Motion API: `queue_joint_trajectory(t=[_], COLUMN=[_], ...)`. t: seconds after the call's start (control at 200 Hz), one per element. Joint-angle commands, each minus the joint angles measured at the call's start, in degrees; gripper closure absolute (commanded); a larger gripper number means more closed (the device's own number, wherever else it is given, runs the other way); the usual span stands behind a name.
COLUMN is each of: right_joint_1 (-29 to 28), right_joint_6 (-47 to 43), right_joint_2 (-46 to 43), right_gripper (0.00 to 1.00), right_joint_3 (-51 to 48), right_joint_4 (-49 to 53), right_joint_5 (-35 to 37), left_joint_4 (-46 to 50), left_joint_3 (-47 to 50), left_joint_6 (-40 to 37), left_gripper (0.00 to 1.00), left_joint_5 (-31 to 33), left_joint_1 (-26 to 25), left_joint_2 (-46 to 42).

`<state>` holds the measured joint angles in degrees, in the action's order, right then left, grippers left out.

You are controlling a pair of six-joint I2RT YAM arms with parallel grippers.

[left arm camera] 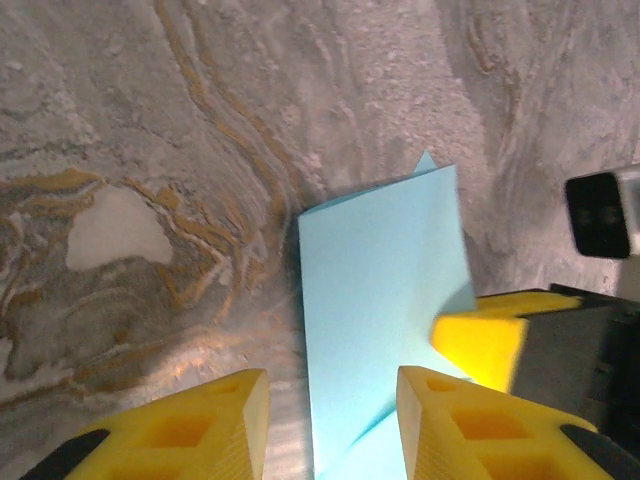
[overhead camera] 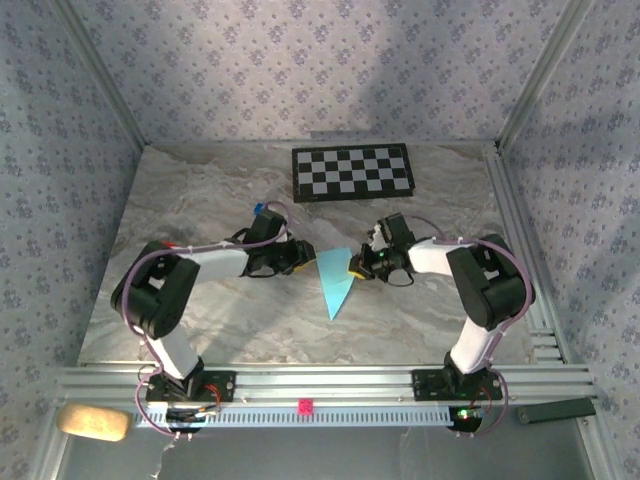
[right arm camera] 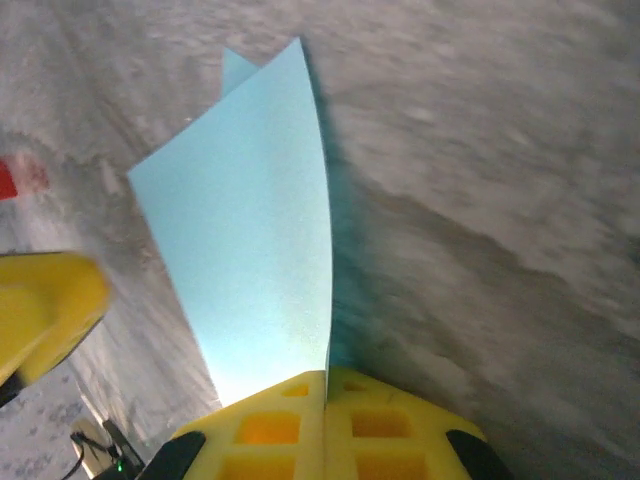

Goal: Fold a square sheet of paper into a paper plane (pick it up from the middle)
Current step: Fold the wing for the fifth time at the center of the table.

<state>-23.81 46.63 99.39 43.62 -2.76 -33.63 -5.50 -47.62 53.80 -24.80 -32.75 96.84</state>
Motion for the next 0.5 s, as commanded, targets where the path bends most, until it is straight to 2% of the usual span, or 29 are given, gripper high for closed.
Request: queue_joint_trajectory(t=[0.0,0.205,0.495], right_joint_1=[-1.0,-3.2,-6.5], right_joint_6=[9.7,18.4,21.7], right_joint_2=[-3.7,-8.7,-9.9], right_gripper=[0.97,0.95,0.94], right_joint_3=[-3.6,-7.2,-8.6], right_joint_4=[-6.1,-8.9,-8.6], right_joint_5=[4.5,9.5,13.3], left_joint_4=[3.3,4.2,3.2], left_joint_3=[-0.5,-3.7,-4.5], left_joint_6=[-0.4,0.5,5.6], left_gripper=[0.66,0.80,0.86], left_joint_5=[1.8,-0.4,-0.1], left_joint_1=[-0.9,-3.8,-6.0], left_joint_2=[-2.6,-1.0,4.9])
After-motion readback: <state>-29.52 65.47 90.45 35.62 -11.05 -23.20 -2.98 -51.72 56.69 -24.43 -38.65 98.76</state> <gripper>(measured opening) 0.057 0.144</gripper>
